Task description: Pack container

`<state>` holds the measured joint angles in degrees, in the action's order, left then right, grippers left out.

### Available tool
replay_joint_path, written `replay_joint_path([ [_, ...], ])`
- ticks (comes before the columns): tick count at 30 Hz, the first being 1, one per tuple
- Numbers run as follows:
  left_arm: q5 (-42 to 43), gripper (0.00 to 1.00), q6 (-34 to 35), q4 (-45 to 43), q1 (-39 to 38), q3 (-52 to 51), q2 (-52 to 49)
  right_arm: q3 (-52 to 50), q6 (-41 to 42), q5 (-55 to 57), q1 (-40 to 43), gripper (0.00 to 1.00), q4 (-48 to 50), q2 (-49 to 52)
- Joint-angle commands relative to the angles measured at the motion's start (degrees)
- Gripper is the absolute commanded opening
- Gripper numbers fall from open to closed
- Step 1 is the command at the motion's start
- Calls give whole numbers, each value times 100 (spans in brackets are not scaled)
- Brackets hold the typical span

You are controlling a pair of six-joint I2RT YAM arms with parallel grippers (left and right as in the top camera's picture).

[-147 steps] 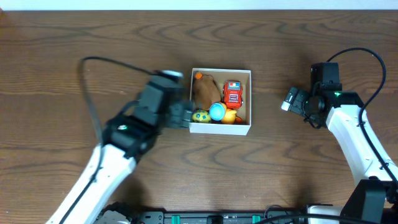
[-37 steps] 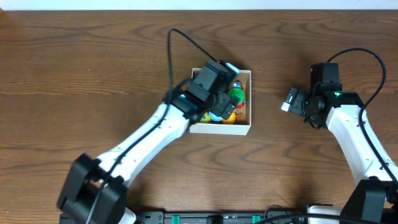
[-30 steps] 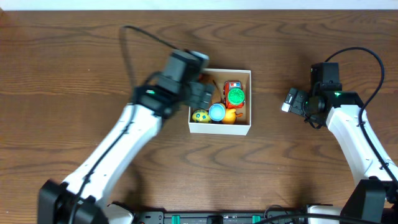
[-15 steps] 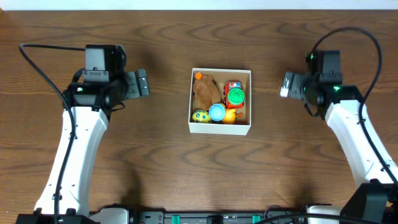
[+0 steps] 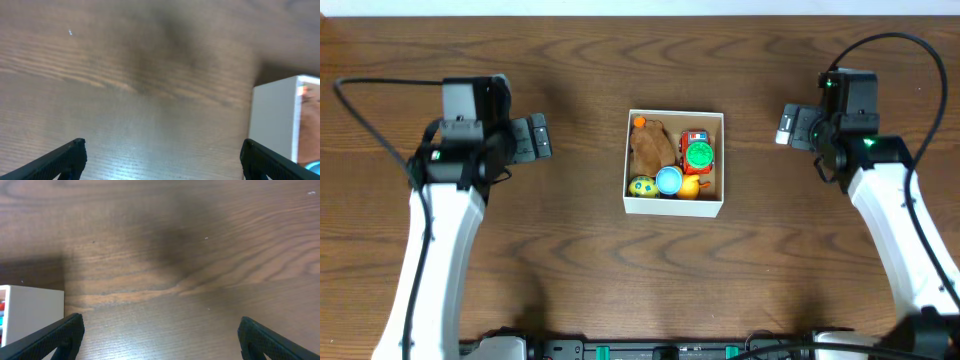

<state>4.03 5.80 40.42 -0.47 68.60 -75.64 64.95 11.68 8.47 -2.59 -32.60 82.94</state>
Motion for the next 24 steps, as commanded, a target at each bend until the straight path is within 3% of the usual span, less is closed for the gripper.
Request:
replay_joint_path([
  [1, 7, 98, -103, -146, 13, -356, 807, -103, 221, 431, -184, 99, -13, -765],
  [10, 4, 98, 39, -968, 13, -2446, 3213, -1764, 511, 1182, -955, 99, 463, -2782],
  [16, 4, 98, 302, -826, 13, -3543, 4533, -3167, 898, 1281, -1405, 99, 750, -4081],
  [24, 2, 98, 459, -452, 13, -3950, 4815, -3698, 1058, 1316, -1495, 99, 448, -4857],
])
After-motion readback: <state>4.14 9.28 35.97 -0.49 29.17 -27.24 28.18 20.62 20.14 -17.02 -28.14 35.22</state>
